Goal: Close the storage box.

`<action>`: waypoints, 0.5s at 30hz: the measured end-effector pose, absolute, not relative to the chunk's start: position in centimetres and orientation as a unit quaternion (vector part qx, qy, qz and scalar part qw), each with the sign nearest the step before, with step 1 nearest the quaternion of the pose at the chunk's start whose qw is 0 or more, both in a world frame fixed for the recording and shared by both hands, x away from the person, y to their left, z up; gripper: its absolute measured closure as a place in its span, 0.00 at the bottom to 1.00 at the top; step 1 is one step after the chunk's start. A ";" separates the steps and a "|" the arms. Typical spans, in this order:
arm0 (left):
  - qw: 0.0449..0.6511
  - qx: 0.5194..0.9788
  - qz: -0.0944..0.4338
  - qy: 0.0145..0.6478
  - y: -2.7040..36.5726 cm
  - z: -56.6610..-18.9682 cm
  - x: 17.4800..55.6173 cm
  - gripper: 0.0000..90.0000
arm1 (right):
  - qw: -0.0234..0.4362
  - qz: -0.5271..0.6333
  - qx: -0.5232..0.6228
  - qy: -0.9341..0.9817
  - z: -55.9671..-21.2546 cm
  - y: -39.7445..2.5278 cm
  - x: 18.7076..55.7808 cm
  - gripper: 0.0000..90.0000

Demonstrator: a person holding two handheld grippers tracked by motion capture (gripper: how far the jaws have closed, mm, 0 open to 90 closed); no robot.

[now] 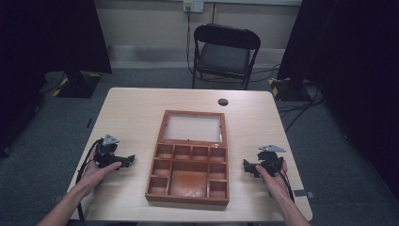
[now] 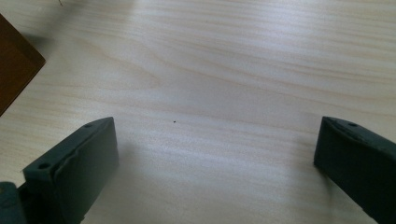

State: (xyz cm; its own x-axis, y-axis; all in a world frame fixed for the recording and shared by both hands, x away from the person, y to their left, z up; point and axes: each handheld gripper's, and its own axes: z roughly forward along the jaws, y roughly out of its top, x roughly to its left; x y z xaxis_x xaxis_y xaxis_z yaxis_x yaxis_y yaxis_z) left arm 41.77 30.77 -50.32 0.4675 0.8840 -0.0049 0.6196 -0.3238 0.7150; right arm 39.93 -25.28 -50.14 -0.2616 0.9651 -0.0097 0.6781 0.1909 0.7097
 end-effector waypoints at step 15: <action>0.344 0.796 0.169 0.468 29.8 -49.4 41.6 0.18 | 0.226 0.309 0.551 0.742 -49.5 -24.6 39.8 0.16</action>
